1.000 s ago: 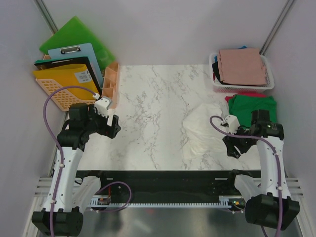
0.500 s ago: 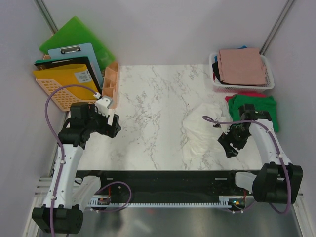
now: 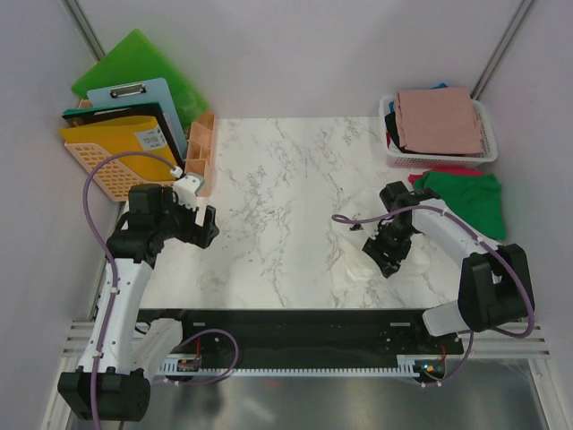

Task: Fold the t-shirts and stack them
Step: Move the tshirt to the center of the board

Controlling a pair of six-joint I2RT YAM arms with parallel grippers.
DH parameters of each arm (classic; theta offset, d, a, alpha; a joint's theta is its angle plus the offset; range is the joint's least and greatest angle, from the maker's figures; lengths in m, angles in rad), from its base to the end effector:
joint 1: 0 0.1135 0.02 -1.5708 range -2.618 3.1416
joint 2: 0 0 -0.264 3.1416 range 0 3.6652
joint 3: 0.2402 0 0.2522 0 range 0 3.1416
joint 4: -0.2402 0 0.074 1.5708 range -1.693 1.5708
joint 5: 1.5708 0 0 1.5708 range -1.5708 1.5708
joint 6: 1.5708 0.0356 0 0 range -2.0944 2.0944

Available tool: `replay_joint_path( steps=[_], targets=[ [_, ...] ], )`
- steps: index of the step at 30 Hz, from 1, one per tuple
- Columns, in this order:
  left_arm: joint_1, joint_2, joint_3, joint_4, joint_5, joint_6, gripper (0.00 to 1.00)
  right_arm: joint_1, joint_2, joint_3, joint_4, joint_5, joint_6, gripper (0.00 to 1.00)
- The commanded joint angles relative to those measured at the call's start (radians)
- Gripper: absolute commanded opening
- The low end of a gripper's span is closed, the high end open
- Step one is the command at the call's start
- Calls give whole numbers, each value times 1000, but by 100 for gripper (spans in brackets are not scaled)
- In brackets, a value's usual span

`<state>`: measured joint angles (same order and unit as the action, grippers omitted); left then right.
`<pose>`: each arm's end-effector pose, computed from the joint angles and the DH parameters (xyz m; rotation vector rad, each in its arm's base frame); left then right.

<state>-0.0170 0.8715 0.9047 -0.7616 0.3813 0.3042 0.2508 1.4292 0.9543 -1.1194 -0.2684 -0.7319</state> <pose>0.1725 -0.0162 0.3124 0.5503 2.1839 -0.2847 0.2161 0.0651 0.2079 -1.4456 2.7118 0.4115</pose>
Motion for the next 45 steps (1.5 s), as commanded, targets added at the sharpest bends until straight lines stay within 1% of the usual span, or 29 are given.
replay_joint_path(
  steps=[1,5,10,15,19,20,21,22,23,24,25,26,28,32,35,36,37,38,39,41,42,44,45],
  targets=[
    [5,-6,7,34,-21,16,100,34,20,54,62,8,78,62],
    [5,0,10,36,-18,16,100,73,51,69,92,34,101,64],
    [5,4,19,34,-22,13,100,136,148,95,118,63,140,64],
    [5,-20,0,38,-30,18,100,171,126,57,124,83,150,63],
    [5,-25,-3,39,-32,19,100,173,140,31,136,109,150,64],
    [5,-29,0,39,-30,19,100,173,146,31,136,113,150,62],
    [5,-29,-1,39,-30,16,100,173,148,31,136,113,150,59],
    [5,-29,-1,41,-28,18,100,171,148,31,136,116,155,54],
    [5,-28,-3,41,-27,18,100,174,149,32,133,118,157,44],
    [5,-26,-1,41,-28,19,100,176,151,34,127,120,157,39],
    [5,-23,-3,41,-28,21,100,177,149,32,116,121,155,32],
    [5,-20,-1,42,-28,19,100,179,152,31,113,126,154,17],
    [5,-16,3,42,-28,19,100,180,151,29,106,135,152,0],
    [5,-17,0,44,-27,21,100,180,96,50,102,129,150,0],
    [5,-16,-7,44,-22,24,100,180,30,151,79,106,169,0],
    [5,-12,-10,47,-21,26,100,180,21,246,37,85,175,0],
    [5,-9,-12,47,-19,26,100,182,14,300,9,30,180,0],
    [5,-6,-9,47,-19,26,100,195,7,358,-17,14,193,0],
    [5,0,-9,44,-19,24,100,208,2,467,-46,15,206,0],
    [5,3,-6,44,-18,26,100,244,-4,573,-68,27,230,0],
    [5,4,-6,45,-18,26,100,257,-4,672,-86,32,238,0],
    [5,1,-9,45,-18,23,100,290,-1,780,-108,37,262,0],
    [5,-3,-10,42,-18,24,100,298,2,794,-112,32,272,0]
  ],
)
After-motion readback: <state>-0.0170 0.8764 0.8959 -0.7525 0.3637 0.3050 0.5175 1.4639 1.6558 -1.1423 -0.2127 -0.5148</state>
